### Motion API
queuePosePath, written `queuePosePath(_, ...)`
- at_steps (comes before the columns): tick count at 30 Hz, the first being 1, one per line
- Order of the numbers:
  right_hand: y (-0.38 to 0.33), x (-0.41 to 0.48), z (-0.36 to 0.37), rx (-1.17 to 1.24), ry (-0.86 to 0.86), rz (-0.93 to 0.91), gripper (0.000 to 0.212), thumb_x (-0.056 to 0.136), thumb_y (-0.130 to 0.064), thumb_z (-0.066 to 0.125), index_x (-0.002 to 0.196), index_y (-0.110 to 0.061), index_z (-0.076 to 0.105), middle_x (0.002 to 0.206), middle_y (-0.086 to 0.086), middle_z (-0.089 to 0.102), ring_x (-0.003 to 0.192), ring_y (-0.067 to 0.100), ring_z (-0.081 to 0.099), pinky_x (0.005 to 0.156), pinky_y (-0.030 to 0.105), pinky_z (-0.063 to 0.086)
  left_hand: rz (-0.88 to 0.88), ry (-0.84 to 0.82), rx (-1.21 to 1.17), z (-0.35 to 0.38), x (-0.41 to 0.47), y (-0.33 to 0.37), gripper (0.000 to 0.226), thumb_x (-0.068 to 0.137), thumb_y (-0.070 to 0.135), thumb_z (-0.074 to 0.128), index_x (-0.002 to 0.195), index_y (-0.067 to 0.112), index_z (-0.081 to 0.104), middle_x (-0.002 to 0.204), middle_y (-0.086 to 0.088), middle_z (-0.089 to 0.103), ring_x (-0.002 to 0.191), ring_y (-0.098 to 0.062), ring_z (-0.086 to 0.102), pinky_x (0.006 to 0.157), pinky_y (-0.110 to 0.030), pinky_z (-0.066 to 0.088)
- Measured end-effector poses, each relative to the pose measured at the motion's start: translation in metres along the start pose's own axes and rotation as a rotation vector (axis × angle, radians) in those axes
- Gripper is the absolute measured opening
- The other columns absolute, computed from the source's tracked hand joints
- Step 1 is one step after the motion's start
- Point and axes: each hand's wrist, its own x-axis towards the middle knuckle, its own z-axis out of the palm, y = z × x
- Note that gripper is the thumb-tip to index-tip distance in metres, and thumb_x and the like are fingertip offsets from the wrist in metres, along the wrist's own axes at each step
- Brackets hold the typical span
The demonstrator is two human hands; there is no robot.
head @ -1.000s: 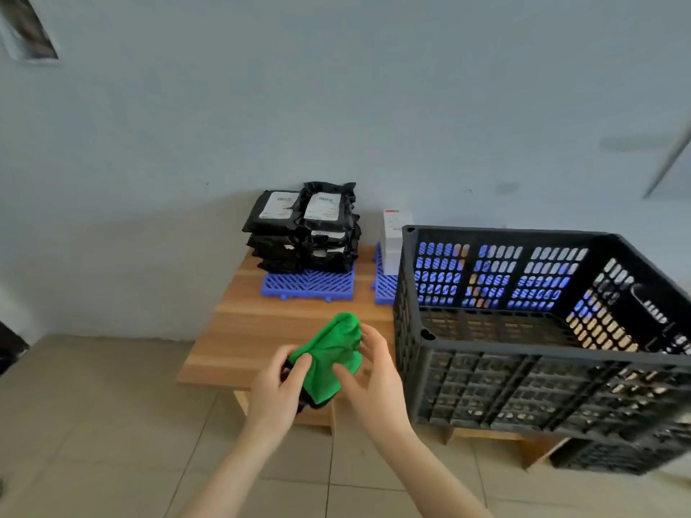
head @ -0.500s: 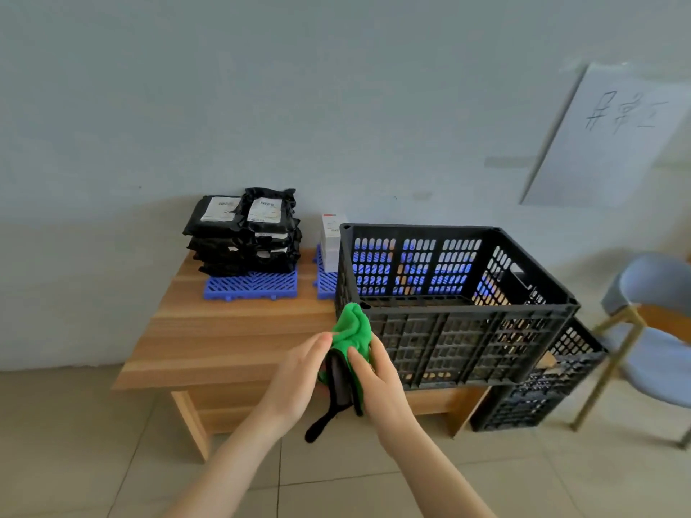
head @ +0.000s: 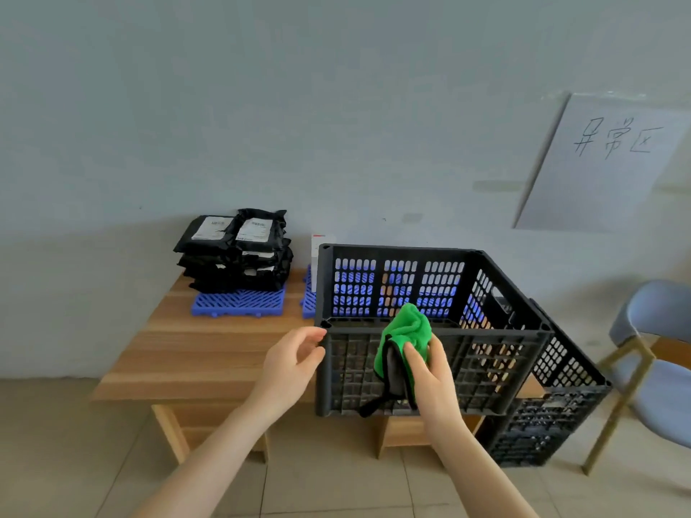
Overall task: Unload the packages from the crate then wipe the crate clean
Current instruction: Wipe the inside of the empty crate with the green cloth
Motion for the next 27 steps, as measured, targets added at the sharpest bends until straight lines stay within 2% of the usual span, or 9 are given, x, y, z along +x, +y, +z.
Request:
queuePosePath(2,-0.004,0.017,-0.017,-0.182,-0.012,-0.107,0.038,0.097,-0.023,0.053,0.133,-0.03,0.045,0.116,-0.018,0.059,0.104,-0.004,0.054,0.092,0.022,0.045,-0.016,0.041,0.102,0.01,0.009,-0.002,0.033,0.094,0.018,0.059,0.127,0.024,0.058,0.126,0.013,0.057,0.116,-0.002,0.051,0.1,-0.023,0.041)
queuePosePath(3,-0.004,0.027,-0.024,-0.286,-0.02,-0.158,0.044,0.096,-0.024,0.054,0.138,-0.028,0.041,0.119,-0.018,0.056,0.107,-0.002,0.053,0.092,0.022,0.043,-0.021,0.054,0.162,0.014,0.013,-0.002,0.037,0.094,0.018,0.06,0.13,0.022,0.056,0.131,0.011,0.055,0.121,-0.005,0.049,0.103,-0.027,0.04)
queuePosePath(7,0.005,0.07,-0.038,-0.69,-0.114,-0.385,0.053,0.096,-0.028,0.053,0.145,-0.024,0.034,0.135,-0.009,0.048,0.123,0.012,0.044,0.104,0.036,0.038,-0.014,0.025,0.418,0.027,0.025,-0.003,0.052,0.094,0.025,0.06,0.144,0.02,0.044,0.148,0.006,0.043,0.139,-0.011,0.034,0.116,-0.034,0.03)
queuePosePath(11,0.024,0.101,-0.028,-0.926,-0.269,-0.514,0.053,0.097,-0.03,0.05,0.146,-0.029,0.031,0.138,-0.008,0.046,0.126,0.017,0.041,0.105,0.037,0.032,-0.026,-0.077,0.645,0.034,0.037,-0.008,0.064,0.096,0.032,0.056,0.152,0.02,0.028,0.159,0.005,0.025,0.148,-0.013,0.016,0.119,-0.035,0.022)
queuePosePath(16,0.056,0.119,0.001,-1.171,-0.28,-0.665,0.049,0.091,-0.033,0.058,0.138,-0.025,0.045,0.135,-0.005,0.052,0.129,0.022,0.045,0.111,0.045,0.03,-0.025,-0.125,0.774,0.041,0.048,-0.02,0.062,0.098,0.035,0.053,0.152,0.021,0.027,0.16,0.004,0.023,0.149,-0.016,0.014,0.12,-0.035,0.021)
queuePosePath(19,0.07,0.12,0.024,-1.251,-0.235,-0.734,0.052,0.08,-0.036,0.071,0.128,-0.021,0.056,0.125,0.0,0.061,0.122,0.027,0.053,0.105,0.052,0.037,0.032,-0.114,0.815,0.037,0.052,-0.021,0.056,0.098,0.028,0.051,0.15,0.021,0.032,0.158,0.002,0.03,0.148,-0.017,0.021,0.121,-0.036,0.019)
queuePosePath(22,0.076,0.116,0.048,-1.265,-0.225,-0.805,0.056,0.074,-0.039,0.076,0.124,-0.02,0.059,0.117,0.0,0.064,0.114,0.028,0.059,0.102,0.053,0.04,0.07,-0.119,0.833,0.033,0.056,-0.023,0.052,0.098,0.021,0.05,0.148,0.021,0.038,0.155,0.001,0.036,0.146,-0.02,0.026,0.121,-0.039,0.018)
queuePosePath(27,0.08,0.121,0.063,-1.321,-0.198,-0.876,0.046,0.08,-0.037,0.072,0.121,-0.02,0.057,0.099,0.002,0.064,0.091,0.028,0.061,0.091,0.048,0.047,0.105,-0.113,0.852,0.032,0.055,-0.03,0.049,0.099,0.021,0.047,0.148,0.021,0.038,0.155,-0.001,0.037,0.145,-0.02,0.028,0.121,-0.042,0.016)
